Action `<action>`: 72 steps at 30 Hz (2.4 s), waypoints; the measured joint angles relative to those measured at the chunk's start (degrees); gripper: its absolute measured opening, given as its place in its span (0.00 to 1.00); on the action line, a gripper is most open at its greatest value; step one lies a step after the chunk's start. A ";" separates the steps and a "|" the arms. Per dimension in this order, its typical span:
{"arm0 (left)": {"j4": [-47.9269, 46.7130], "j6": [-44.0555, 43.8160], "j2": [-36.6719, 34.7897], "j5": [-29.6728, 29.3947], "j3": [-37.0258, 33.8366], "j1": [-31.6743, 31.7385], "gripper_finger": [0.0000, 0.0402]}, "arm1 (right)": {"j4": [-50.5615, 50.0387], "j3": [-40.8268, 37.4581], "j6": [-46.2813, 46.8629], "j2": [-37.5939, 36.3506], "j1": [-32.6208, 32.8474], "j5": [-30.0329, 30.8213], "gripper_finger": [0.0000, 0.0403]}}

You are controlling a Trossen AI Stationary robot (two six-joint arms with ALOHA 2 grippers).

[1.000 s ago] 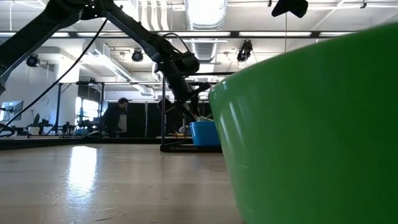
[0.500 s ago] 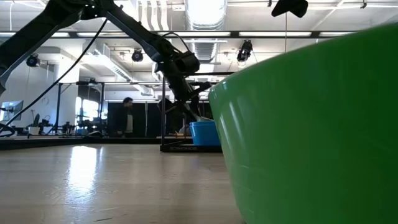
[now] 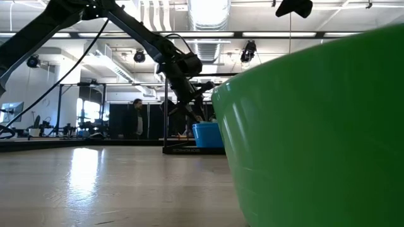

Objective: Pick & Place Mini bowls
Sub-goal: Stack the top white bowl on the white bowl on the shelf, then stack the blue bowl on the blue bowl on the shelf

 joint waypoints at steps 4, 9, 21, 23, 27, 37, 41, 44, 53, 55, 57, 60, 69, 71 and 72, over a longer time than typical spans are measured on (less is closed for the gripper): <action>-0.02 3.18 -0.21 -0.04 0.00 0.00 0.22 | 0.00 0.00 0.00 0.00 0.00 0.00 0.02; -1.51 6.18 -0.68 -0.13 1.03 0.00 0.22 | -0.01 0.00 0.00 0.00 0.00 0.00 0.02; -3.82 11.30 -1.05 -1.99 3.36 -0.02 0.22 | -0.09 0.00 1.32 0.00 -0.02 0.02 0.02; -4.04 12.04 -1.19 -2.03 3.83 0.00 0.22 | -0.47 0.00 1.40 0.00 -0.02 0.02 0.02; -4.28 14.27 -3.38 -2.31 4.44 -0.35 0.22 | -0.99 0.00 2.83 -0.22 -0.02 0.01 0.02; -6.77 23.48 -16.87 -15.83 4.46 -9.05 0.21 | -8.83 0.00 9.32 -1.57 -0.02 0.00 0.02; -6.87 25.14 -21.53 -21.33 4.19 -15.53 0.21 | -13.48 -0.05 12.69 -1.49 0.02 -0.04 0.02; -7.47 25.67 -24.28 -26.29 3.78 -20.96 0.21 | -17.21 -0.80 15.34 -1.55 0.02 -0.02 0.02; -7.69 24.86 -26.86 -36.31 3.72 -35.56 0.21 | -21.65 -8.06 28.40 -2.18 2.80 -0.30 0.02; -7.74 24.49 -27.15 -36.86 3.72 -37.59 0.21 | -22.14 -10.33 33.43 -2.65 4.80 -0.31 0.02; -7.73 24.74 -27.42 -37.12 3.72 -39.18 0.21 | -22.05 -12.57 38.64 -3.16 7.24 -0.31 0.02; -8.10 25.33 -27.94 -37.95 3.69 -40.74 0.21 | -21.90 -15.38 48.86 -3.78 11.78 -0.39 0.02; -11.53 26.31 -30.49 -38.29 3.69 -41.53 0.21 | -20.49 -21.68 74.48 -2.71 25.33 -0.31 0.02; -11.80 27.80 -30.85 -38.30 3.69 -41.53 0.21 | -19.88 -22.62 78.34 -2.44 27.60 -0.21 0.02; -11.80 28.30 -30.97 -38.29 3.68 -41.53 0.21 | -19.26 -23.16 79.84 -2.43 28.45 -0.22 0.02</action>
